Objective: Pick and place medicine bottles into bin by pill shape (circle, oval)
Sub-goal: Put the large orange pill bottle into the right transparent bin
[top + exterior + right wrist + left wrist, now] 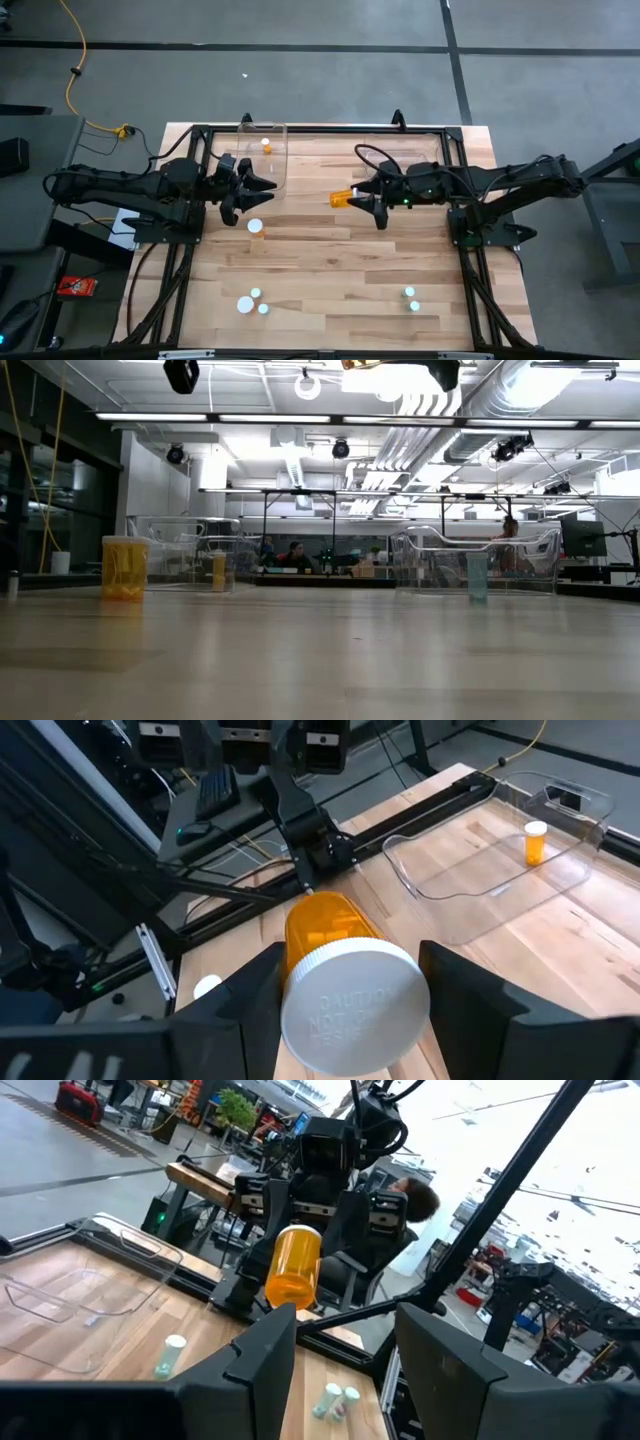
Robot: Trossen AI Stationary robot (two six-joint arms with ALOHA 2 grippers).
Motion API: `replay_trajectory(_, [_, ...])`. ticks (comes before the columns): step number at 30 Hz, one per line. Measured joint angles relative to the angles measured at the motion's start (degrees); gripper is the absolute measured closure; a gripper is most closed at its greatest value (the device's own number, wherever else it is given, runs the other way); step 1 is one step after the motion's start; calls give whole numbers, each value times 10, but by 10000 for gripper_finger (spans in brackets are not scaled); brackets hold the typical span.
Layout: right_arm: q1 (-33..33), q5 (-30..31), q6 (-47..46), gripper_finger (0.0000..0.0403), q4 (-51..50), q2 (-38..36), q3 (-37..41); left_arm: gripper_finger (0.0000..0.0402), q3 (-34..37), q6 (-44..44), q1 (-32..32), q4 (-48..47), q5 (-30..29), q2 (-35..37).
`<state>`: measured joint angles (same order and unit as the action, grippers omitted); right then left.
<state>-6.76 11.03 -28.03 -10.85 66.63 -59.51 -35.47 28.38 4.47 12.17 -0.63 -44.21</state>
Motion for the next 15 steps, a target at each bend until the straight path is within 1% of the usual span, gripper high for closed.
replay_trajectory(3, [3,20,-2,217,-11,0,-6,238,0,0,0,0,0,0])
replay_trajectory(5, [14,49,-1,217,-57,1,-32,238,0,-3,0,-1,0,0])
replay_trajectory(9, [63,91,-5,217,-233,9,-117,238,0,-20,0,-3,0,0])
replay_trajectory(11, [95,107,-29,217,-335,19,-159,238,0,-22,0,-4,-1,0])
replay_trajectory(13, [135,111,-49,217,-435,32,-195,238,0,-22,0,-5,-5,0])
replay_trajectory(15, [178,111,-54,217,-523,46,-214,238,0,-22,0,-6,-13,0])
